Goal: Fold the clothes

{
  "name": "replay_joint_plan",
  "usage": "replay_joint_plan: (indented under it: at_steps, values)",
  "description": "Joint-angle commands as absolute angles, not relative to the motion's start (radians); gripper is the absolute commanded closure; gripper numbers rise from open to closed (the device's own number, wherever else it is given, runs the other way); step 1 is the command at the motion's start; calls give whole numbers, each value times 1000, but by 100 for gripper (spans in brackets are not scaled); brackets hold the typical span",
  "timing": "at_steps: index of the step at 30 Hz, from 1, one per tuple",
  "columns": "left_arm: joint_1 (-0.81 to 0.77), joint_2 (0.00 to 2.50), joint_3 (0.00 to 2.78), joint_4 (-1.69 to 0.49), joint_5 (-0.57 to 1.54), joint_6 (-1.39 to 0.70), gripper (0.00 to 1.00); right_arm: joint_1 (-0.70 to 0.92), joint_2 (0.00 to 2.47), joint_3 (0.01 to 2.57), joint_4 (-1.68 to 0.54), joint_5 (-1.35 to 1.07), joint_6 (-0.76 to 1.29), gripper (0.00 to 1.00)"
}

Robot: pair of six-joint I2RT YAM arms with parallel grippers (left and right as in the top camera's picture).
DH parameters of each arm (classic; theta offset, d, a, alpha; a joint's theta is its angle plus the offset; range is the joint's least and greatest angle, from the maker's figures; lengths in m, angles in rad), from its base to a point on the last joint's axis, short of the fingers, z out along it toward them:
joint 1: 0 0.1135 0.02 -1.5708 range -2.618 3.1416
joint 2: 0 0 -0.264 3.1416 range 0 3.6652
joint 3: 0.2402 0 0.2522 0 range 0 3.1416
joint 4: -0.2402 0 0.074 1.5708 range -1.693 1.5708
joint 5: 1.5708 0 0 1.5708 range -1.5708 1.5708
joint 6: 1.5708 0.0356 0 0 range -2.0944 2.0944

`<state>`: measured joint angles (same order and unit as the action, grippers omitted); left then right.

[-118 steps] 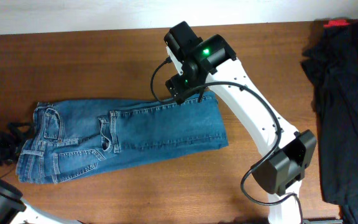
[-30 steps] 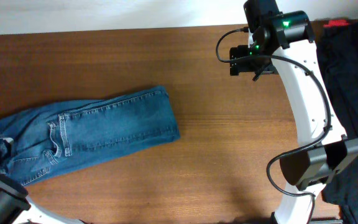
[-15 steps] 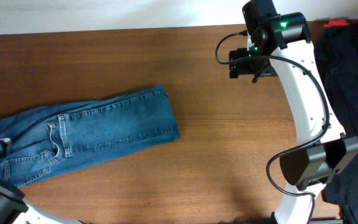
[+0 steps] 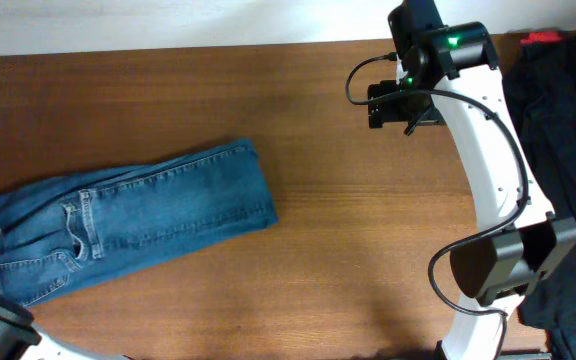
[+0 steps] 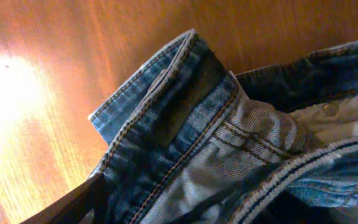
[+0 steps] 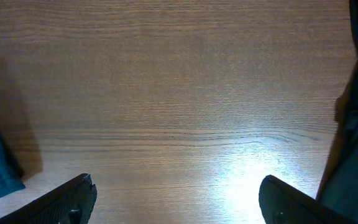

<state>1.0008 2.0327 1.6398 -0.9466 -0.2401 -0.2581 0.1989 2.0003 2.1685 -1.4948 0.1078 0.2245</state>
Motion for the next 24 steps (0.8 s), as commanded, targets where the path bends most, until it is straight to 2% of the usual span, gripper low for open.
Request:
replay_joint_plan:
  at_steps: [1,11,12,13,14,15,17,18,19,20,21,24]
  values:
    - [1031,2026,1635,-931,-303,-269,24,202,1985,2163,-1493,110,218,11]
    - [1031,2059,1635,-932,-290,-268,21,202,1985,2162,-1484,106,214,10]
    - [1031,2059,1635,-933,-282,-268,22,202,1985,2162,-1475,75,178,12]
    - [1031,2059,1635,-934,-271,-268,22,204,1987,2162,-1460,-11,94,20]
    - [1031,2059,1635,-934,-264,-269,21,207,1991,2162,-1451,-114,10,24]
    - [1031,2059,1635,-933,-236,-269,21,223,2019,2159,-1429,-361,-150,54]
    - [1031,2059,1635,-933,-218,-268,22,246,2048,2149,-1391,-435,-199,57]
    - [1031,2059,1635,-936,-211,-268,21,259,2065,2146,-1370,-445,-206,52]
    - [1031,2059,1635,-939,-204,-268,21,272,2084,2145,-1351,-445,-206,43]
    - [1031,2059,1635,-942,-201,-268,22,289,2109,2145,-1330,-445,-206,30]
    - [1031,2059,1635,-944,-202,-268,22,303,2132,2145,-1318,-445,-206,23]
    - [1031,2059,1635,-950,-202,-268,21,344,2206,2145,-1303,-445,-206,4]
